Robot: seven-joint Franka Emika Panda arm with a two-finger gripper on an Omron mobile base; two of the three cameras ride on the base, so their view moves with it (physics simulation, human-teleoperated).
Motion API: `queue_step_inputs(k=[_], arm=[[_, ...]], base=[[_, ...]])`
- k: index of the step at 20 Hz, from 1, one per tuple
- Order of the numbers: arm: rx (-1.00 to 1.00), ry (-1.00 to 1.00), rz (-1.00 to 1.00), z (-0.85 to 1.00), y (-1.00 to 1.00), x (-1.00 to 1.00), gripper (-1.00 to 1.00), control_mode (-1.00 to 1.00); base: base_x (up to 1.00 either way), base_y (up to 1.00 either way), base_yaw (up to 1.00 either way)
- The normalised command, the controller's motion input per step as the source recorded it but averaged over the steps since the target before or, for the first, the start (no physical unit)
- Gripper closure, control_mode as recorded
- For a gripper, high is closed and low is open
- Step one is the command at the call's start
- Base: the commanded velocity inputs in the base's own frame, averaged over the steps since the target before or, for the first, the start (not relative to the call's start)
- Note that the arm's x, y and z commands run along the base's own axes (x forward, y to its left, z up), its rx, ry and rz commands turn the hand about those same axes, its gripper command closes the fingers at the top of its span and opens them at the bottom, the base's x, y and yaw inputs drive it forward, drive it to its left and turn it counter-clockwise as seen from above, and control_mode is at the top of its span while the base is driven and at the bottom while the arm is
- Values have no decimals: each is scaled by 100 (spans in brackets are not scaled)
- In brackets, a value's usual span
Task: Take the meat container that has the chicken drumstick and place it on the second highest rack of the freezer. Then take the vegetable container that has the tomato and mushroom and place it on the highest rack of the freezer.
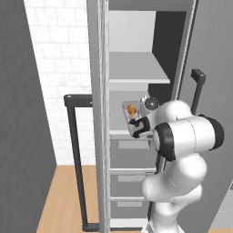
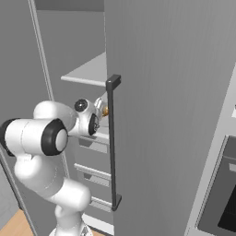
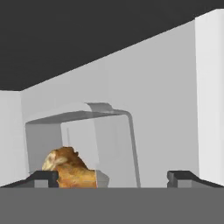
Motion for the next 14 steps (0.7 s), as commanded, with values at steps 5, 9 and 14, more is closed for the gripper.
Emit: queue_step_inputs(k=[5,9,14], arm=[[0,0,0,57,-2,-10,-100,-100],[0,-2,0,18,-15,-54,-100,-100],[0,0,1,47,-11,-47,-100,-100]], base=[[0,0,0],[0,0,0],[0,0,0]])
